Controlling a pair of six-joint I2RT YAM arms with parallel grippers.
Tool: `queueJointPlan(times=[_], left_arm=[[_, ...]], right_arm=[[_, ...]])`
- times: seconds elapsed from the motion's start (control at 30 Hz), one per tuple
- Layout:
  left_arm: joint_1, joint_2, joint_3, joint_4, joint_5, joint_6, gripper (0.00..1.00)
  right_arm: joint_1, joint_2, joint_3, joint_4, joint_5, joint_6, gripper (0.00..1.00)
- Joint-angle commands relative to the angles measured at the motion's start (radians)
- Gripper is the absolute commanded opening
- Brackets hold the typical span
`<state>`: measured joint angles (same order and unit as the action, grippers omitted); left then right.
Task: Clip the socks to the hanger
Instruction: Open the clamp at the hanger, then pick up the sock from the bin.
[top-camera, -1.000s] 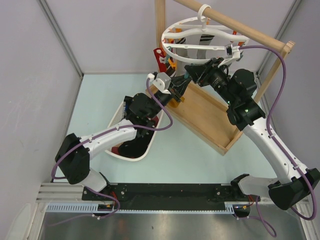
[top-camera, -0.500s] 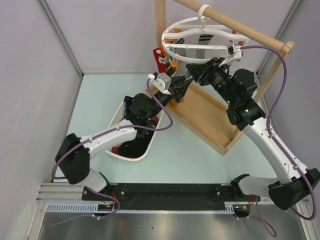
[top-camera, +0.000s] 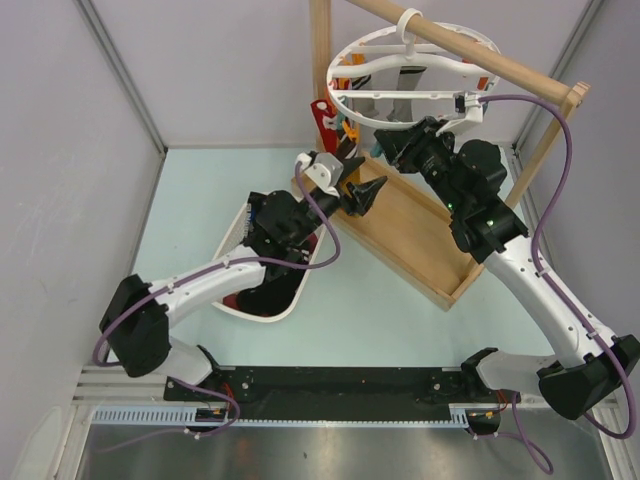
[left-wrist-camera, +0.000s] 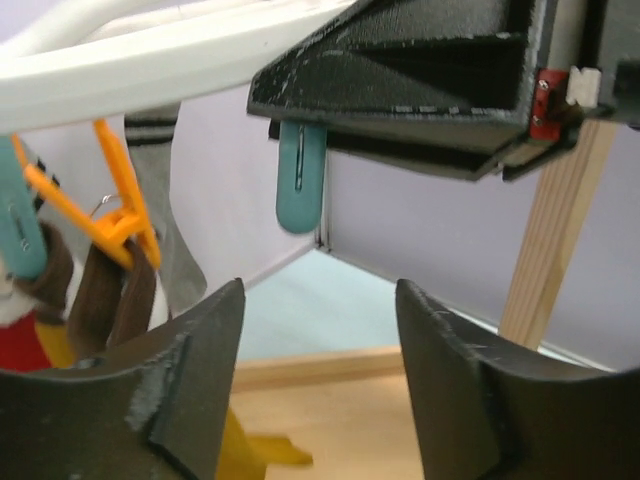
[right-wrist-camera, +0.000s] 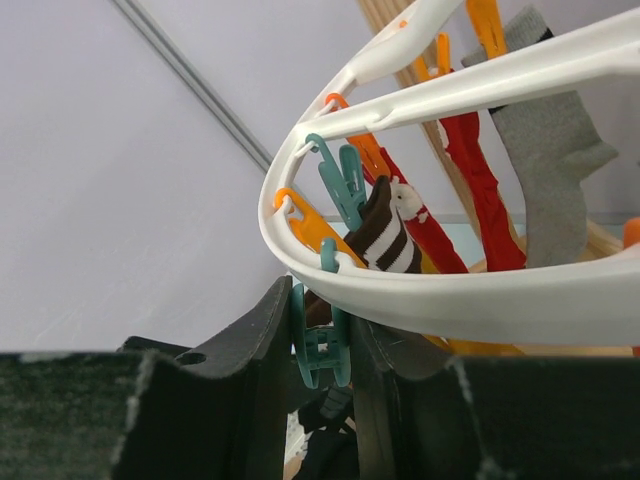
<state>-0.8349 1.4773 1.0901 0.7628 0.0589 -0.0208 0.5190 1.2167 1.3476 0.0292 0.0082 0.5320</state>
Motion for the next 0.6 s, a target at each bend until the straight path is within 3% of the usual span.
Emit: queueJointPlan(times=[0.0,0.1,0.2,0.3,0.4,0.57], left_arm=[[0.005,-0.147,-0.048,-0.08,-0.037,0.009,0.71],[0.016,-0.225,-0.073,-0.212,-0.105,-0.005,0.8],[0.036,-0.276,-0.075,-0.47,-0.198,-0.036,0.85],[0.08,-0.33,-0.062,-0.717,-0.31,-0.105,0.86],[0.172,-0.354,-0.056,-0.937,-0.324,-0.214,0.87],[0.301,-0.325,-0.07,-1.111,-0.318,-0.275,0.85]], right_arm=[[0.001,-0.005,0.036,0.009,0.076,0.017,0.0],[0.001,-0.002,0.036,0.011,0.073,0.016,0.0],[0.001,-0.002,0.036,0.008,0.07,0.01,0.0],[0.0,0.0,0.036,0.006,0.062,0.002,0.0],[-0.001,0.001,0.035,0.003,0.055,0.0,0.0],[-0.007,-0.002,0.03,-0.002,0.049,-0.001,0.0]])
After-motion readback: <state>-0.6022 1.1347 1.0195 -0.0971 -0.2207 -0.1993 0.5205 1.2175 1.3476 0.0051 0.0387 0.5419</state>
